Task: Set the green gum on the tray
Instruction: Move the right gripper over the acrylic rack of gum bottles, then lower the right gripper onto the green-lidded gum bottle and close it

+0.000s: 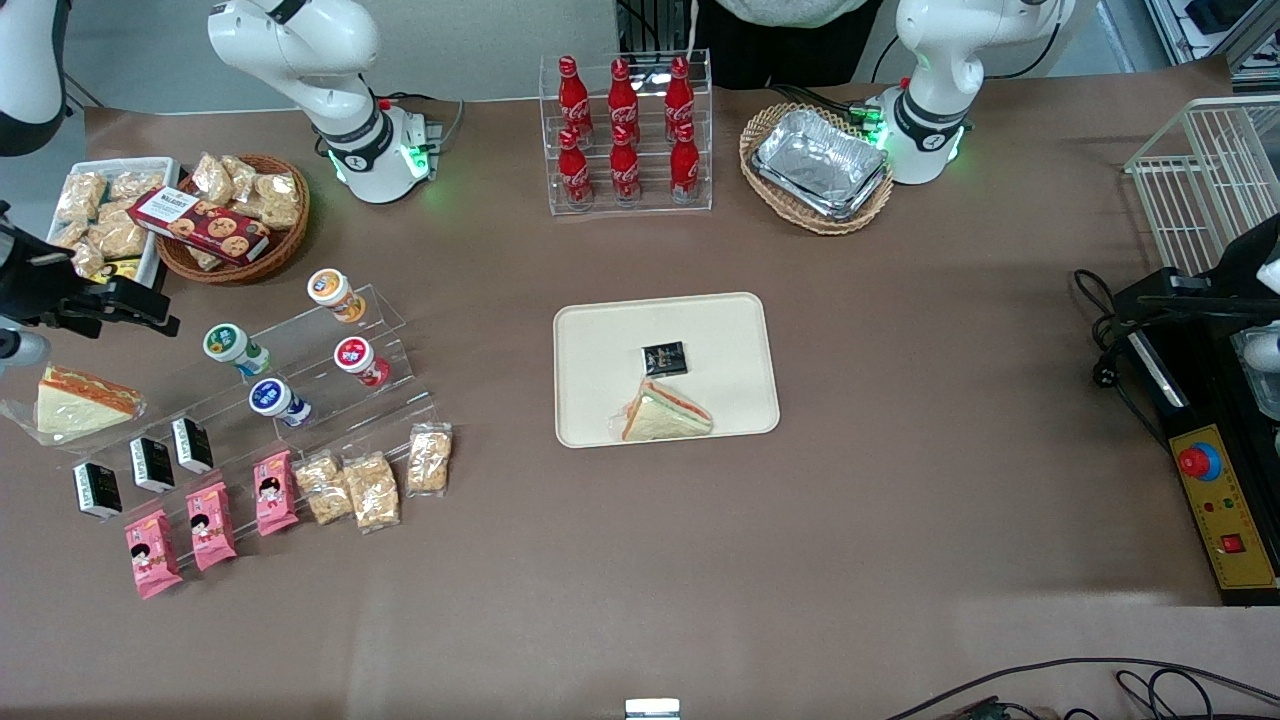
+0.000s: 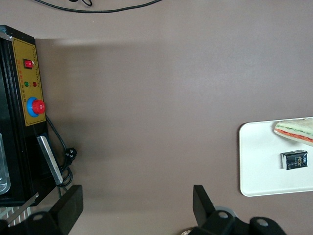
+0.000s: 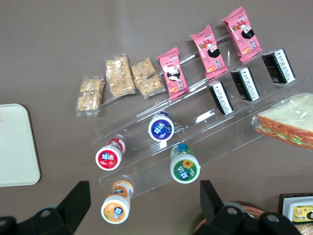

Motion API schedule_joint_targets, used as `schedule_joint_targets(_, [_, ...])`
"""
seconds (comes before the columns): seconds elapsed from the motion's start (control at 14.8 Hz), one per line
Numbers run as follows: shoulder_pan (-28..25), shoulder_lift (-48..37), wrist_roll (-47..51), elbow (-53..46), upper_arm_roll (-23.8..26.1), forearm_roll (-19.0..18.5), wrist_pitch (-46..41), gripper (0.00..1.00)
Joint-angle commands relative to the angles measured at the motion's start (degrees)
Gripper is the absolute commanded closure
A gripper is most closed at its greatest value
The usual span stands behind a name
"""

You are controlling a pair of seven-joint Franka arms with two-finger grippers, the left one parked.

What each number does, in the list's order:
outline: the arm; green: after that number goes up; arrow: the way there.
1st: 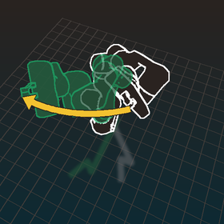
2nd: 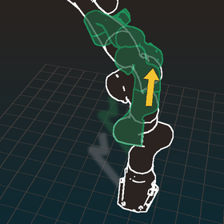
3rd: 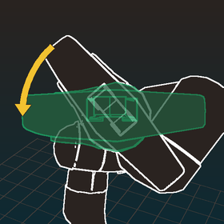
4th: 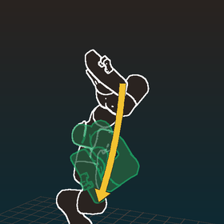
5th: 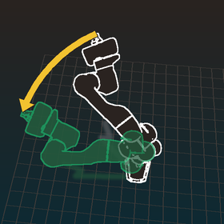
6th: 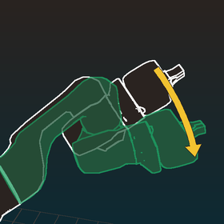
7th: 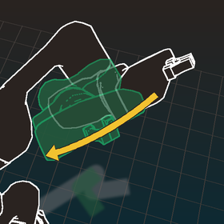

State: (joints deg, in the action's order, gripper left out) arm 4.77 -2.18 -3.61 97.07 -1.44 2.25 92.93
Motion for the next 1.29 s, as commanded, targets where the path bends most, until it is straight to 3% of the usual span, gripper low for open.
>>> schedule_joint_targets(0.0, [3.8,-1.4,-5.7,1.1,0.5,0.5,0.4,0.00])
schedule_joint_targets(0.61, [15.1,-1.7,-21.0,2.9,0.5,0.8,0.0,0.00])
schedule_joint_targets(1.22, [14.5,-9.8,-20.4,16.8,1.2,1.1,7.0,0.00])
